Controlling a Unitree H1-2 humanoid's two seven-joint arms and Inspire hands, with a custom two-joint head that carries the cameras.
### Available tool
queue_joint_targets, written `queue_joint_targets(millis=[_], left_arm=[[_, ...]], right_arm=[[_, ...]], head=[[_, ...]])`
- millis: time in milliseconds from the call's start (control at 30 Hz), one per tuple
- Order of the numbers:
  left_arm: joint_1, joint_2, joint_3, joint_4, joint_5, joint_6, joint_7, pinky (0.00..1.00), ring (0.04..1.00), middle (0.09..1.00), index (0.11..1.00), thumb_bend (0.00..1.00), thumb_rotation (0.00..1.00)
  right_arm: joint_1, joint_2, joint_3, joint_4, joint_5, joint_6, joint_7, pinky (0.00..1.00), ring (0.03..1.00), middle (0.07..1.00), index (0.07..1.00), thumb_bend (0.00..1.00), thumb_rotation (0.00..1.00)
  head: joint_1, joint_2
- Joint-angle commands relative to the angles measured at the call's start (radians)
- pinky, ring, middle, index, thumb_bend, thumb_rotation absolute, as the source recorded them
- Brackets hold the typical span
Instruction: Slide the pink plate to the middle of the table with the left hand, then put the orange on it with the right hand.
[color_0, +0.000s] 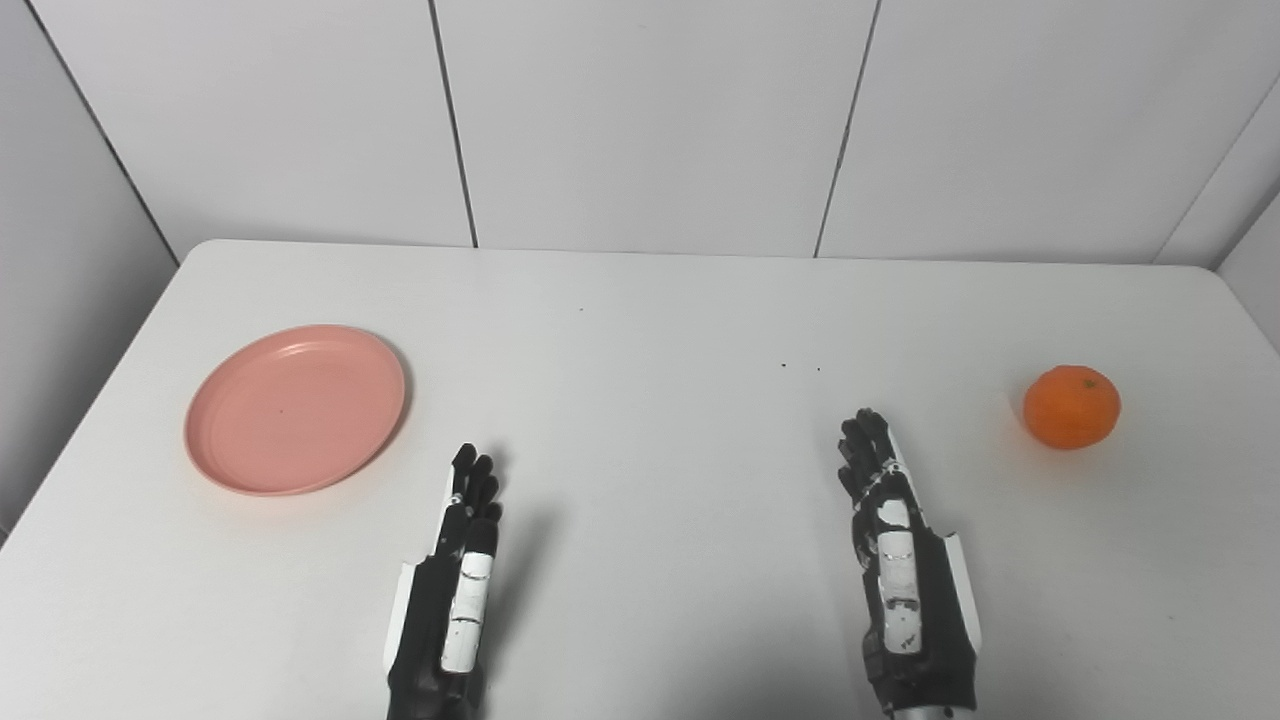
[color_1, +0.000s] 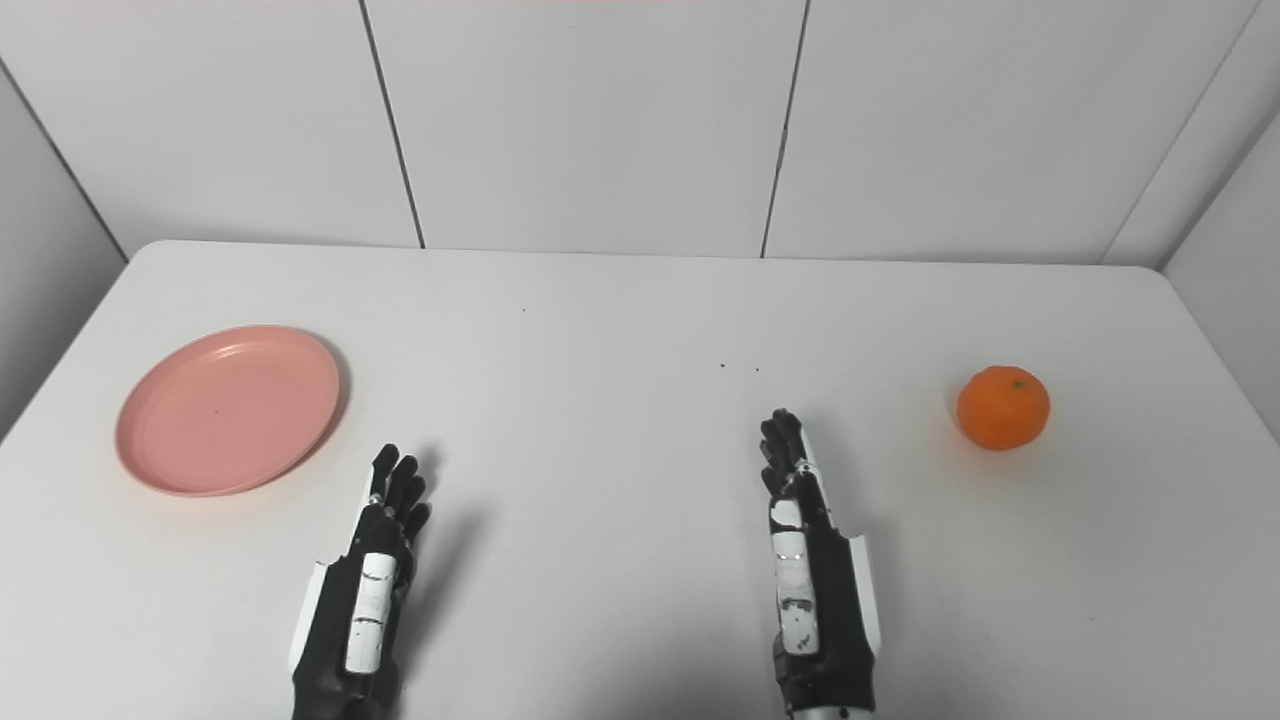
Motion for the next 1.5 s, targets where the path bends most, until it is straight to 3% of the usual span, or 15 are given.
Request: queue_joint_targets(millis=[0,267,433,933,1233,1467], left_arm=[[0.228,0.061,0.019,-0.016,0.000,0.015,0.004,1.00,1.000,1.000,1.000,0.72,0.95],[0.233,0.063,0.018,-0.022,0.000,0.020,0.002,1.00,1.000,1.000,1.000,0.74,0.94],[0.232,0.067,0.019,-0.021,-0.007,0.021,-0.003,1.00,1.000,1.000,1.000,0.74,0.94],[0.228,0.069,0.017,-0.013,0.003,0.012,-0.001,1.00,1.000,1.000,1.000,0.72,0.95],[0.237,0.062,0.007,-0.009,0.031,-0.004,0.009,1.00,0.993,1.000,1.000,0.71,0.96],[0.233,0.054,0.001,0.018,0.045,-0.020,0.018,1.00,0.988,1.000,1.000,0.71,0.96]], right_arm=[[0.218,-0.026,0.011,-0.079,-0.012,-0.006,0.000,1.00,0.963,0.935,0.931,0.82,1.00],[0.222,-0.020,0.015,-0.086,-0.023,0.005,-0.003,0.99,0.962,0.938,0.939,0.81,1.00],[0.225,-0.010,0.017,-0.102,-0.024,0.061,-0.007,0.99,0.966,0.946,0.940,0.77,1.00],[0.209,-0.007,0.005,-0.118,0.029,0.191,-0.015,1.00,0.968,0.940,0.931,0.79,1.00],[0.210,-0.016,0.000,-0.113,0.040,0.189,-0.012,0.99,0.961,0.938,0.924,0.79,1.00],[0.206,-0.036,-0.011,-0.087,0.055,0.168,-0.004,1.00,0.967,0.945,0.933,0.80,1.00]], head=[[0.004,0.000],[0.007,0.000],[0.000,0.004],[-0.003,0.002],[0.001,-0.007],[0.048,-0.042]])
